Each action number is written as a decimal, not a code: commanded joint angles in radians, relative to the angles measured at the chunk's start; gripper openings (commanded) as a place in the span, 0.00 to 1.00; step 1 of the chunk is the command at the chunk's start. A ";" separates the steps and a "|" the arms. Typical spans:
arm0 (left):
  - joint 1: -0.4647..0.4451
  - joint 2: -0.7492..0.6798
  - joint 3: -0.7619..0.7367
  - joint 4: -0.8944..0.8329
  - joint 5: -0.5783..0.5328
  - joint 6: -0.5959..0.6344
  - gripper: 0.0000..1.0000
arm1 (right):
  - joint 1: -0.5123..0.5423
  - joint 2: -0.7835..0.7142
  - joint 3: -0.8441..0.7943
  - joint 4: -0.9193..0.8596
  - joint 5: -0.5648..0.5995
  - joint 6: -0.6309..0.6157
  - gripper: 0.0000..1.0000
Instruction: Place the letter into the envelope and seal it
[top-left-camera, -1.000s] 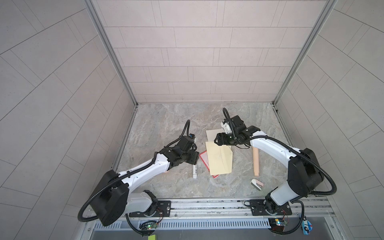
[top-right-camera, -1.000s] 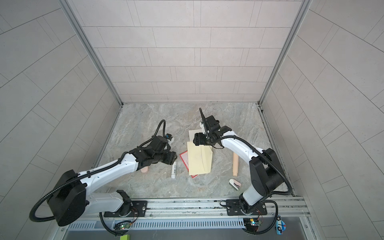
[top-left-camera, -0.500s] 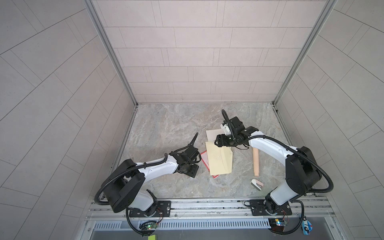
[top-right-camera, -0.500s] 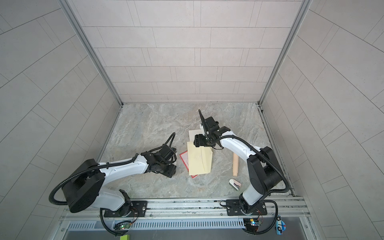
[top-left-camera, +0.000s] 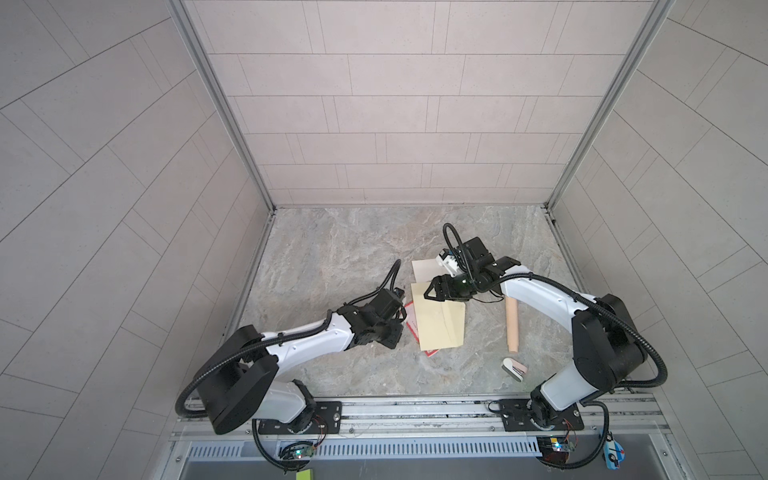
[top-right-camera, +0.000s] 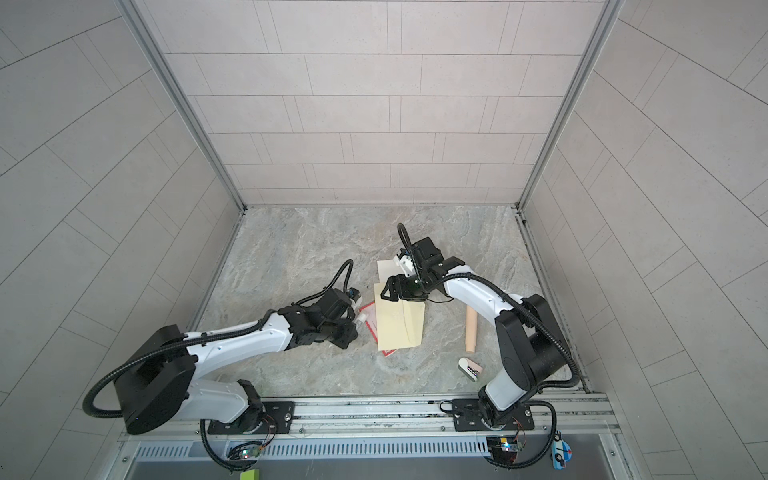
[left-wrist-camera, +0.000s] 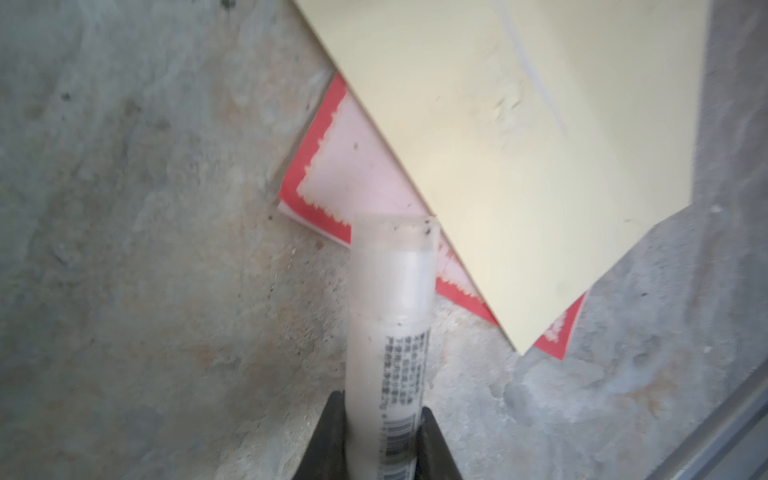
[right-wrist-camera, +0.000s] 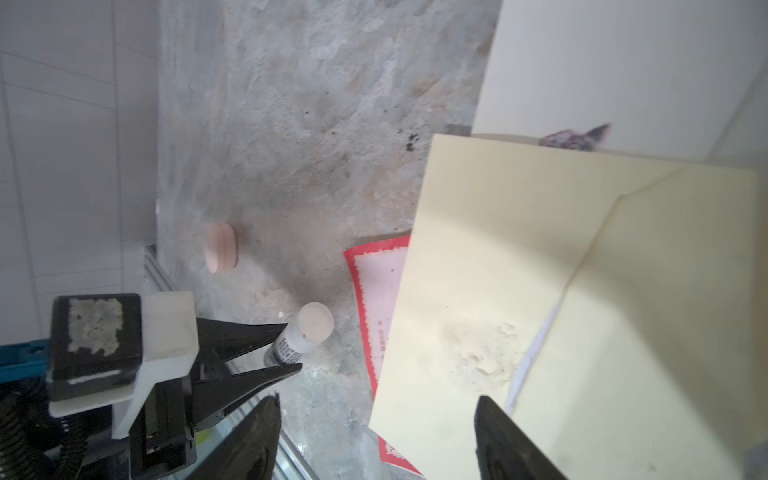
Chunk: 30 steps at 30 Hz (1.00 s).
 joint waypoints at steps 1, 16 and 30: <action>-0.002 -0.049 0.027 0.116 0.009 0.058 0.00 | 0.009 -0.027 0.029 0.000 -0.181 -0.048 0.74; -0.001 -0.103 -0.015 0.170 0.022 0.074 0.00 | 0.047 0.032 0.062 0.060 -0.214 0.007 0.62; -0.001 -0.106 -0.025 0.164 0.032 0.074 0.00 | 0.054 0.075 0.077 0.103 -0.205 0.036 0.34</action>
